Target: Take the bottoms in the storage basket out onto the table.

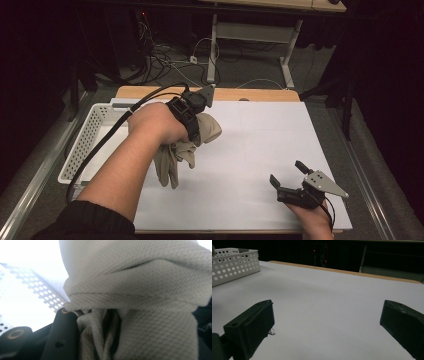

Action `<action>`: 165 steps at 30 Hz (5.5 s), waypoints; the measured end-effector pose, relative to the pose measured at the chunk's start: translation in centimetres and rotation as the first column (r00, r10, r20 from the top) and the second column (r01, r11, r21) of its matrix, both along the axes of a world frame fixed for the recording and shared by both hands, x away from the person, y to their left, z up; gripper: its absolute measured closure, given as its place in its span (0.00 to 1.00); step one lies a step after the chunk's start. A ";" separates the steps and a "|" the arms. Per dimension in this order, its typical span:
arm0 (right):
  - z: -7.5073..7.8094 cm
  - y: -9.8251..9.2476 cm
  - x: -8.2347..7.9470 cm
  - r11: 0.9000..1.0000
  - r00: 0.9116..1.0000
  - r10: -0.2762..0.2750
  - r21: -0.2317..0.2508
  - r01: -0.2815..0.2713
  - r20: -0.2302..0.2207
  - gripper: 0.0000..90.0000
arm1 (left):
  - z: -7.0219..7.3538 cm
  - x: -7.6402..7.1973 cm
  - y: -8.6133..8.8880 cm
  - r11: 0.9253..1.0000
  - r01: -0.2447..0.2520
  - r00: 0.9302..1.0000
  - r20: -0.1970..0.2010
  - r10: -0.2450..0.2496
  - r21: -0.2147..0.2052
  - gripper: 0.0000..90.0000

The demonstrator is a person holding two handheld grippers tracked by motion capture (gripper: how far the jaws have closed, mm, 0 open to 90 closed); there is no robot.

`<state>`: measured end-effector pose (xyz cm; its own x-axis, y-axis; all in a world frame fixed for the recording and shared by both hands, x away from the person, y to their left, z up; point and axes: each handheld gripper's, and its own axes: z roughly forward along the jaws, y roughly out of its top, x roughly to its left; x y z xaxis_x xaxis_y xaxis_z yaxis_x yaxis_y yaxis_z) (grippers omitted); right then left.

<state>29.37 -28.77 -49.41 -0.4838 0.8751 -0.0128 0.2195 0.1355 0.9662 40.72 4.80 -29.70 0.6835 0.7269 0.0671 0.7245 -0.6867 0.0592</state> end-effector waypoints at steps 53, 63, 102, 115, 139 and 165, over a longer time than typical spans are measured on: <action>-0.3 -0.1 0.1 1.000 1.000 -0.003 -0.003 0.003 -0.009 0.00 | -15.5 -0.6 -1.2 0.869 0.103 0.949 0.309 0.060 -0.484 0.53; -0.3 -0.1 0.0 1.000 1.000 -0.004 -0.004 0.004 -0.010 0.00 | -17.7 -0.6 -2.1 0.866 0.135 0.945 0.326 0.034 -0.482 0.40; 0.0 1.2 -1.6 0.999 0.999 0.034 -0.007 -0.034 0.003 0.00 | -19.0 -11.4 7.0 0.809 0.123 0.898 0.412 0.157 -0.575 0.00; -0.5 1.2 -0.9 0.999 0.999 0.042 -0.007 -0.042 -0.022 0.00 | -21.7 -15.8 9.5 0.754 0.133 0.880 0.426 0.208 -0.643 0.00; -0.5 6.8 0.5 0.983 0.979 0.179 -0.026 -0.182 -0.102 0.02 | -21.9 -16.4 10.3 0.769 0.134 0.855 0.465 0.230 -0.626 0.00; 1.4 9.3 3.6 0.965 0.965 0.246 -0.072 -0.252 -0.087 0.96 | -22.1 -17.2 10.0 0.663 0.247 0.845 0.492 0.210 -0.707 0.00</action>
<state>32.96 -19.52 -48.01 -0.6888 0.7241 -0.0336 0.2417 0.2732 0.9311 23.54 14.76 -51.78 0.7253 0.6732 -0.1439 0.4149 -0.2607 0.8717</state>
